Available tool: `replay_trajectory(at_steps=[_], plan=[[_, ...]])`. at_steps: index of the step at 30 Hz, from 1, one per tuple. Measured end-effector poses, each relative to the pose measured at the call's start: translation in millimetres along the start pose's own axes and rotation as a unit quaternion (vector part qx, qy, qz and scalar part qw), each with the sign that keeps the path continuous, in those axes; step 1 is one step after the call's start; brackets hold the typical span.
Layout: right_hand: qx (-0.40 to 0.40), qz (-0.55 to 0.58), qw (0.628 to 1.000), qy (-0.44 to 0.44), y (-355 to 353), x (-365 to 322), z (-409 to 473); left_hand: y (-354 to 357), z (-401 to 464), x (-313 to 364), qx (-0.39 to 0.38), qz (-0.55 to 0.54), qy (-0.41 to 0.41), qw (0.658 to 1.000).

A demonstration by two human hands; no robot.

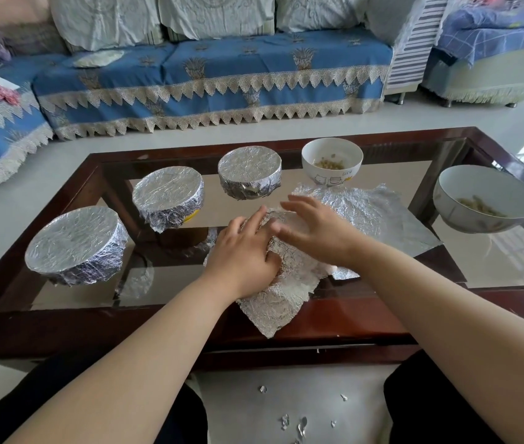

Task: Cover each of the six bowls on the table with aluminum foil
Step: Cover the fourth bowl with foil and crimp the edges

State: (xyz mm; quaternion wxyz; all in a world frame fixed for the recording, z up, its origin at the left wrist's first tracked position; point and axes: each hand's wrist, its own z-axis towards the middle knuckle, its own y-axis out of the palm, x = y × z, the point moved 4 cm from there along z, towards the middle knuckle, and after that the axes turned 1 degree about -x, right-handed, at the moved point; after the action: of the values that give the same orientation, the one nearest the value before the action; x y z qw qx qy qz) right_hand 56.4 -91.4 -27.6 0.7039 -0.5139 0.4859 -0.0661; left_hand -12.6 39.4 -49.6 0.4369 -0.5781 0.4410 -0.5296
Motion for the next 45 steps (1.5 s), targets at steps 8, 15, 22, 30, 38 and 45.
replay_trajectory(at_steps=[8, 15, 22, 30, 38, 45], plan=[[-0.084, -0.147, 0.985, -0.007, 22.4, 1.3, -38.7, 2.0, 1.1, -1.4, 0.013, -0.001, 0.002, 1.0], [-0.038, -0.164, 0.986, -0.008, 27.1, 1.0, -39.3, -7.0, -2.5, -5.4, -0.02, -0.095, 0.011, 0.995], [-0.034, -0.165, 0.986, -0.004, 25.5, -0.7, -40.7, -0.8, -20.6, -36.2, -0.082, -0.07, 0.064, 0.992], [-0.03, -0.148, 0.988, -0.016, 28.3, 3.7, -37.9, 15.0, -26.5, -43.8, 0.046, -0.201, 0.112, 0.972], [0.038, -0.106, 0.992, -0.062, 36.7, 11.0, -31.5, 20.9, -25.6, -41.6, 0.091, -0.222, 0.107, 0.965], [0.028, -0.095, 0.993, -0.064, 32.7, 9.0, -31.1, 13.8, -22.8, -45.8, -0.01, -0.182, 0.072, 0.981]])
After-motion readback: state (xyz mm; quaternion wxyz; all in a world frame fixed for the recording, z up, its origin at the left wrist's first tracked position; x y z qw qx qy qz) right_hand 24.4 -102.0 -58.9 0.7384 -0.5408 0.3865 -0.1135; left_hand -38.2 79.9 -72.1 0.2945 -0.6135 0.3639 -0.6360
